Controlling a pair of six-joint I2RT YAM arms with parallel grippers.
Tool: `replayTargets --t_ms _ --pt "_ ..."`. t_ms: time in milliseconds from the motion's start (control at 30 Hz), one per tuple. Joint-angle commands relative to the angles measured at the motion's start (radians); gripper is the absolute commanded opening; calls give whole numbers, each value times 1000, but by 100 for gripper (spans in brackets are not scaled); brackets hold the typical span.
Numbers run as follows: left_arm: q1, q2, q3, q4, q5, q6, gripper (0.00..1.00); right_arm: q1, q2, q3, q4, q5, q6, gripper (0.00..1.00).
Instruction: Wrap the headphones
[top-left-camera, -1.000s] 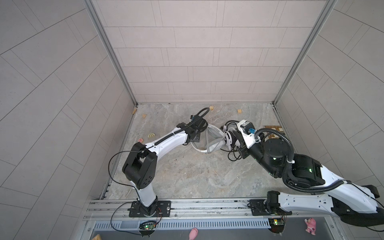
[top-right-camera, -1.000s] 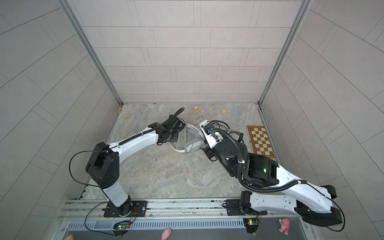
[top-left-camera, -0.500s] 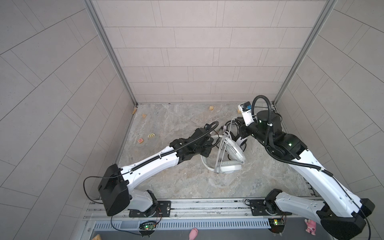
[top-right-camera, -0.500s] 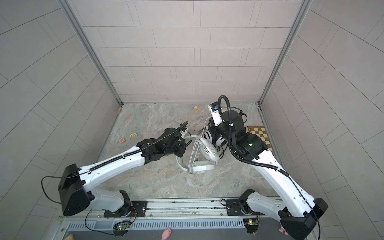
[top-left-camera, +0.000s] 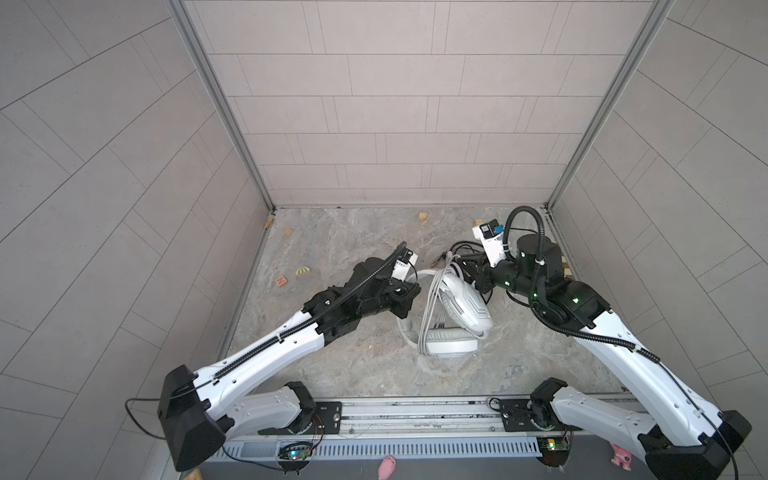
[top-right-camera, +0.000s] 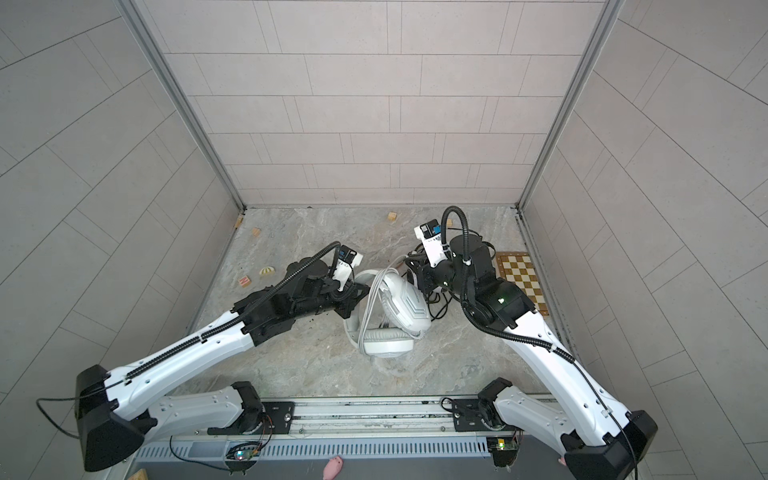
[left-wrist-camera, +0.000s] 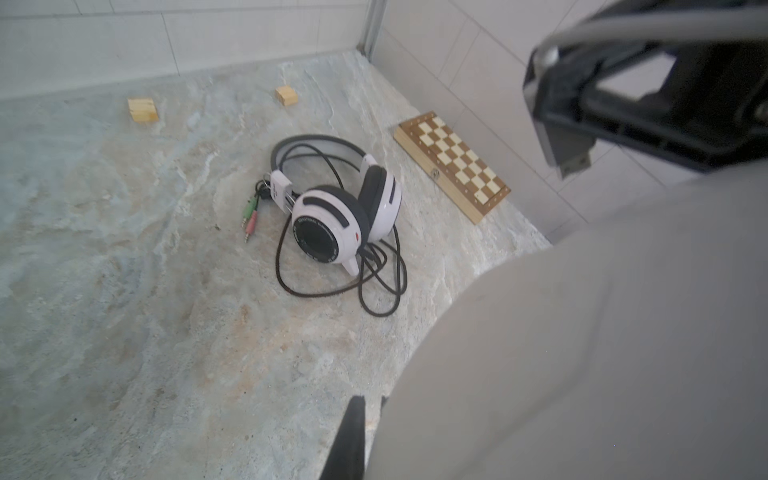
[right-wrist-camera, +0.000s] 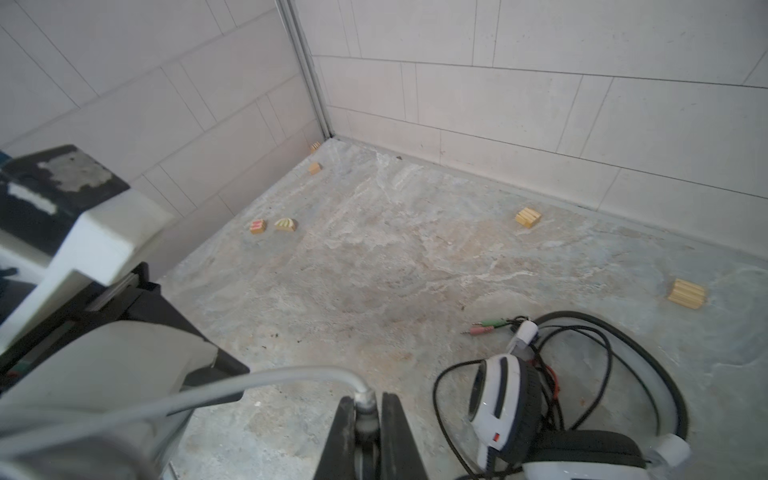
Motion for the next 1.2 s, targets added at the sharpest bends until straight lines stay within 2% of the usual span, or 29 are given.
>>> replayTargets --t_ms 0,133,233,467,567,700,767,867,1067,1167 --pt "9 -60 -8 225 16 -48 0 -12 -6 -55 129 -94 152 1" --pt "10 -27 -12 292 -19 -56 0 -5 -20 -104 300 -173 295 1" --pt "22 3 -28 381 -25 -79 0 33 -13 -105 368 -212 357 1" --pt "53 40 -15 499 -49 -131 0 207 29 -78 345 -171 331 1" --pt "88 62 -8 549 -11 -168 0 274 39 -87 367 -136 336 1" --pt "102 79 39 522 19 -142 0 340 61 -48 280 -48 259 1" --pt "114 62 49 482 9 -119 0 338 33 -50 247 -10 232 1" --pt "152 21 39 429 10 -105 0 309 -49 -44 148 113 171 1" --pt "187 -42 12 359 35 -76 0 133 -169 6 -24 265 105 1" --pt "190 -68 -9 345 24 -74 0 52 -196 32 -57 286 98 1"
